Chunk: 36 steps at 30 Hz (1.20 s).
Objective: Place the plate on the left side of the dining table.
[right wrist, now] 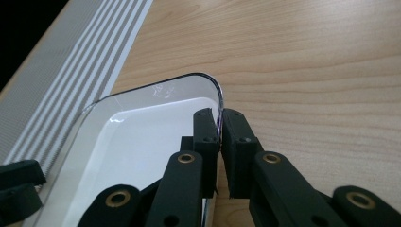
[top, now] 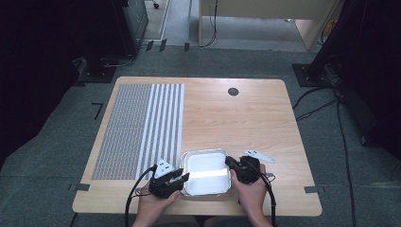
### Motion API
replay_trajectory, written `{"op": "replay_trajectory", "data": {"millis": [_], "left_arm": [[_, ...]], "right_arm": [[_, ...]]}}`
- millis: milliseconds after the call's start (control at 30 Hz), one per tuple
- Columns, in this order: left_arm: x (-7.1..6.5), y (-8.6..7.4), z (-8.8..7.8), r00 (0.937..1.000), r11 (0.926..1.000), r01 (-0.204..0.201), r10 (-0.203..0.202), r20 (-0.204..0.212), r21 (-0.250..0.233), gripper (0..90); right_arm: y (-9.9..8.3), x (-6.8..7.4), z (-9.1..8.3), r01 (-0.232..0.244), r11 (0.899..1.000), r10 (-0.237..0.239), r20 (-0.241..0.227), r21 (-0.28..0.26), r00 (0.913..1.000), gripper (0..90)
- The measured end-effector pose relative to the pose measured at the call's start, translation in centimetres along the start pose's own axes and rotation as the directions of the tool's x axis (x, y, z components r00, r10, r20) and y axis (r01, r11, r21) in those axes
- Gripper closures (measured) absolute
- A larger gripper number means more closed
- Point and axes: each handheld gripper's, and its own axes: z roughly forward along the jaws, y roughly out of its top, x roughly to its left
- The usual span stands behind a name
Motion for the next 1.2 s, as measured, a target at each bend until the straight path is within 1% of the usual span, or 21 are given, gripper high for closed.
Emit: {"op": "replay_trajectory", "data": {"millis": [33,67,167,267,333,400,433,500,533,567,633,667,767,800,833,867,900,967,1033,1200], "left_arm": [[0.0,0.0,0.0,1.0000,1.0000,-0.001,0.001,0.003,0.000,65.7],[0.0,0.0,0.0,1.0000,1.0000,-0.002,0.002,0.006,0.001,65.6],[-0.1,-0.1,0.0,0.9999,1.0000,-0.004,0.003,0.014,0.003,65.1],[-0.3,-0.1,0.1,0.9997,0.9999,-0.011,0.011,0.023,0.007,64.8],[-0.5,-0.1,0.2,0.9995,0.9998,-0.017,0.017,0.027,0.009,64.6],[-0.7,-0.1,0.4,0.9992,0.9996,-0.023,0.023,0.032,0.013,64.3],[-0.8,-0.2,0.4,0.9991,0.9995,-0.026,0.025,0.034,0.016,64.3],[-0.9,-0.2,0.6,0.9990,0.9994,-0.028,0.027,0.035,0.021,64.3],[-1.0,-0.3,0.6,0.9990,0.9993,-0.030,0.029,0.035,0.023,64.2],[-1.0,-0.3,0.6,0.9990,0.9993,-0.030,0.029,0.034,0.024,64.2],[-1.0,-0.3,0.7,0.9990,0.9992,-0.030,0.029,0.033,0.027,64.2],[-1.0,-0.3,0.7,0.9991,0.9992,-0.029,0.029,0.031,0.027,64.2],[-1.0,-0.3,0.7,0.9992,0.9993,-0.027,0.026,0.029,0.027,64.0],[-1.1,-0.3,0.8,0.9992,0.9993,-0.027,0.027,0.029,0.026,64.0],[-1.1,-0.3,0.8,0.9992,0.9993,-0.028,0.027,0.029,0.026,63.9],[-1.1,-0.3,0.8,0.9991,0.9993,-0.028,0.027,0.033,0.025,63.1],[-1.2,-0.3,0.7,0.9989,0.9994,-0.026,0.025,0.040,0.023,63.1],[-1.3,-0.3,0.7,0.9988,0.9994,-0.027,0.026,0.042,0.019,62.9],[-1.3,-0.2,0.7,0.9987,0.9997,-0.018,0.017,0.048,0.016,61.7],[-1.6,-0.3,1.0,0.9980,0.9995,-0.006,0.004,0.064,0.032,60.6]], "right_arm": [[0.0,-0.2,-0.1,-0.028,1.000,0.028,-0.007,-0.002,0.9996,86.1],[-0.1,-0.3,-0.2,-0.042,0.999,0.042,-0.003,-0.005,0.9991,86.6],[-0.2,-0.5,-0.6,-0.055,0.998,0.056,0.008,-0.025,0.9984,87.1],[-0.2,-0.7,-1.0,-0.045,0.998,0.047,0.030,-0.043,0.9985,87.2],[-0.1,-0.9,-1.1,-0.056,0.998,0.057,0.026,-0.040,0.9980,87.1],[-0.1,-1.0,-1.2,-0.045,0.998,0.046,0.027,-0.040,0.9986,86.6],[-0.1,-1.0,-1.2,-0.045,0.999,0.046,0.023,-0.030,0.9987,85.8],[-0.1,-0.9,-1.1,-0.037,0.999,0.037,0.011,-0.029,0.9993,80.6],[-0.2,-0.8,-1.1,-0.017,1.000,0.017,0.022,-0.019,0.9996,82.1],[-0.2,-0.8,-1.1,-0.017,1.000,0.017,0.022,-0.019,0.9996,82.1],[-0.3,-0.7,-1.0,-0.011,1.000,0.011,0.039,-0.008,0.9992,83.5],[-0.3,-0.8,-0.9,-0.014,1.000,0.014,0.035,-0.005,0.9993,84.3],[-0.3,-0.8,-0.9,-0.041,0.999,0.041,0.035,-0.009,0.9985,85.1],[-0.3,-0.9,-0.9,-0.061,0.998,0.061,0.031,-0.010,0.9976,85.3],[-0.3,-1.1,-0.9,-0.095,0.995,0.095,0.019,-0.013,0.9953,86.1],[-0.4,-1.4,-0.9,-0.141,0.990,0.141,0.010,-0.008,0.9899,87.1],[-0.4,-1.4,-0.9,-0.141,0.990,0.141,0.010,-0.008,0.9899,87.1],[-0.5,-1.8,-0.9,-0.182,0.983,0.182,-0.009,-0.012,0.9833,87.2],[-0.6,-1.9,-0.9,-0.186,0.982,0.186,-0.005,-0.026,0.9825,87.7],[-0.8,-1.8,-0.9,-0.194,0.980,0.195,-0.001,-0.045,0.9809,87.8]]}}
